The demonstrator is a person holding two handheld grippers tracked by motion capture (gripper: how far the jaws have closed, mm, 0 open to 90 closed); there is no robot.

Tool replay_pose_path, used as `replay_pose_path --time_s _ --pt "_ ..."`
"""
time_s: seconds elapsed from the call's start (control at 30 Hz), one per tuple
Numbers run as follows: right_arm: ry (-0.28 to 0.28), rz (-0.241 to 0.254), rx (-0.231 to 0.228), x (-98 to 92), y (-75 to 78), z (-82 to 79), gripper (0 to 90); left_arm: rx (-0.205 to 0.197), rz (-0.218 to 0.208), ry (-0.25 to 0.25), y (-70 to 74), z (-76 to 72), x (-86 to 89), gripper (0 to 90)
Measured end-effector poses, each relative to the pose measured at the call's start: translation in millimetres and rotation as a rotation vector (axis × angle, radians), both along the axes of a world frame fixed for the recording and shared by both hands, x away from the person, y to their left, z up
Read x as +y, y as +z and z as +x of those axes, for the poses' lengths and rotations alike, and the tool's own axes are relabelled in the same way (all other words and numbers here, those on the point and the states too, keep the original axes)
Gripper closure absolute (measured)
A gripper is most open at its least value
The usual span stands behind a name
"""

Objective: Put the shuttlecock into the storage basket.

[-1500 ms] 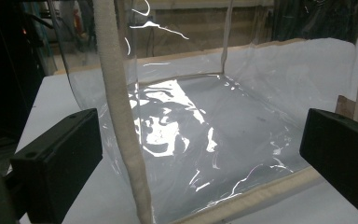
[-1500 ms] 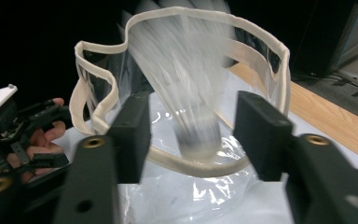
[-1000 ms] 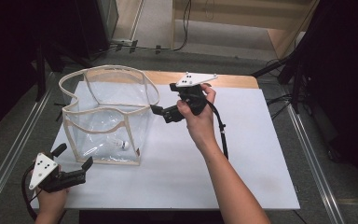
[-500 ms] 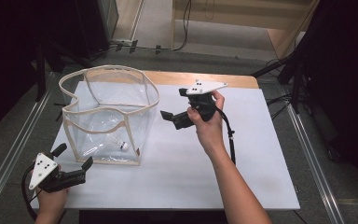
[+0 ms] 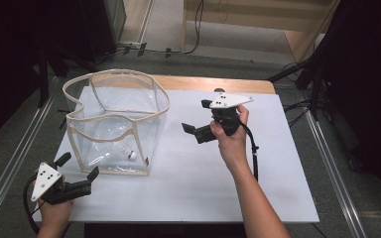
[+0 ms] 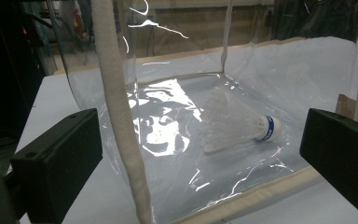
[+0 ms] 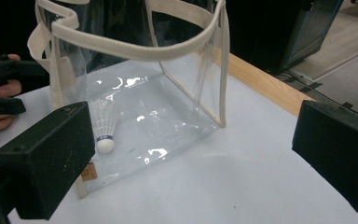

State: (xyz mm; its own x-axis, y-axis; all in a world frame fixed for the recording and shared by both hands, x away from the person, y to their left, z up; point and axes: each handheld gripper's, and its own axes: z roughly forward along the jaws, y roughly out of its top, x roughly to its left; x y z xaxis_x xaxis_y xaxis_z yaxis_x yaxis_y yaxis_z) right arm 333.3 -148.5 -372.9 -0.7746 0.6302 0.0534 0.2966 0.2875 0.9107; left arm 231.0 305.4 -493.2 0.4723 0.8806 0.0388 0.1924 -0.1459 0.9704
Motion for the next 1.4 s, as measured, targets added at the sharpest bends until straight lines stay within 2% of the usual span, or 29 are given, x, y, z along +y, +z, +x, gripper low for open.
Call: replay_pose_path --time_s 0.17,0.63,1.2,1.4 --pt "-0.021 -0.009 0.004 -8.0 -7.9 -3.1 0.0 -0.001 -0.001 -0.001 -0.1 0.0 0.0 0.0" --pt "-0.075 0.015 0.004 -36.0 -28.4 -15.2 0.0 0.001 0.001 0.001 -0.1 -0.3 -0.4 0.0" --pt "-0.156 0.050 0.020 -80.0 -57.4 -35.0 0.0 0.001 0.003 0.000 -0.1 -0.4 -0.7 0.0" --pt "-0.183 0.049 0.025 -95.0 -65.9 -43.6 0.0 0.000 0.004 0.000 -0.1 -0.5 -0.9 0.0"
